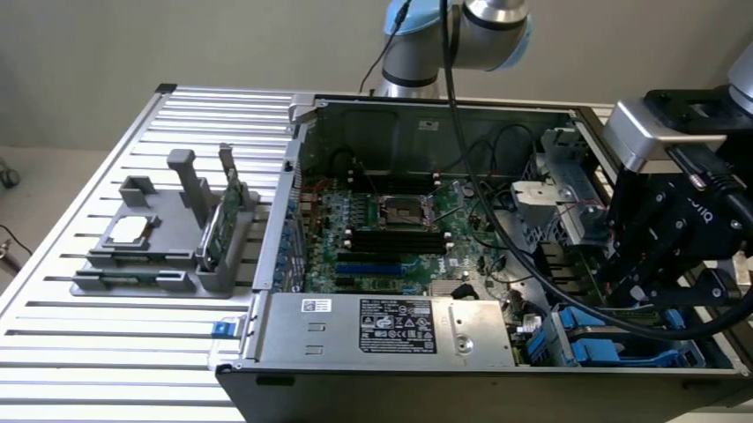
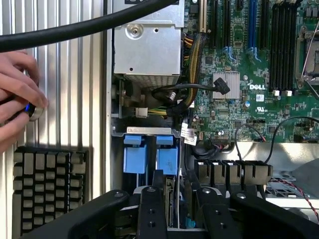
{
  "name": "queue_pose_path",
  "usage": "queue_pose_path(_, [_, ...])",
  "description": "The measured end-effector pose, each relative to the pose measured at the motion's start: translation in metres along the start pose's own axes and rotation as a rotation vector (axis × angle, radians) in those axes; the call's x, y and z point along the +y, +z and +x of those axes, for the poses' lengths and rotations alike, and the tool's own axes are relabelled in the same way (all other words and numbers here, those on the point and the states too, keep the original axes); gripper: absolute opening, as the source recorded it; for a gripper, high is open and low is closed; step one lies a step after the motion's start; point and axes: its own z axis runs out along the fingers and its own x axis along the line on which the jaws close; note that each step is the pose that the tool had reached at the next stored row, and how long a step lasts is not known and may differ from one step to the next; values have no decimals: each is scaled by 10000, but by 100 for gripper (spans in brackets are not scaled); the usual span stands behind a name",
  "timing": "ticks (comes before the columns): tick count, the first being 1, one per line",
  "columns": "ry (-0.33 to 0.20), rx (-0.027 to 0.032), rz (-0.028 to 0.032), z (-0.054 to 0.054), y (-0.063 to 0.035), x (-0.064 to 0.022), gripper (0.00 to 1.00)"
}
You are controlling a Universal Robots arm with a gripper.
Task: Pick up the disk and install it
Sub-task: 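Insert the first disk wire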
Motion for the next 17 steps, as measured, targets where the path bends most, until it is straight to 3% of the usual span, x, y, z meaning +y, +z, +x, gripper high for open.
queue_pose_path(8, [756, -36, -7, 0, -22, -5, 31])
queue_pose_path(17, [1845, -86, -20, 1, -116, 0, 31])
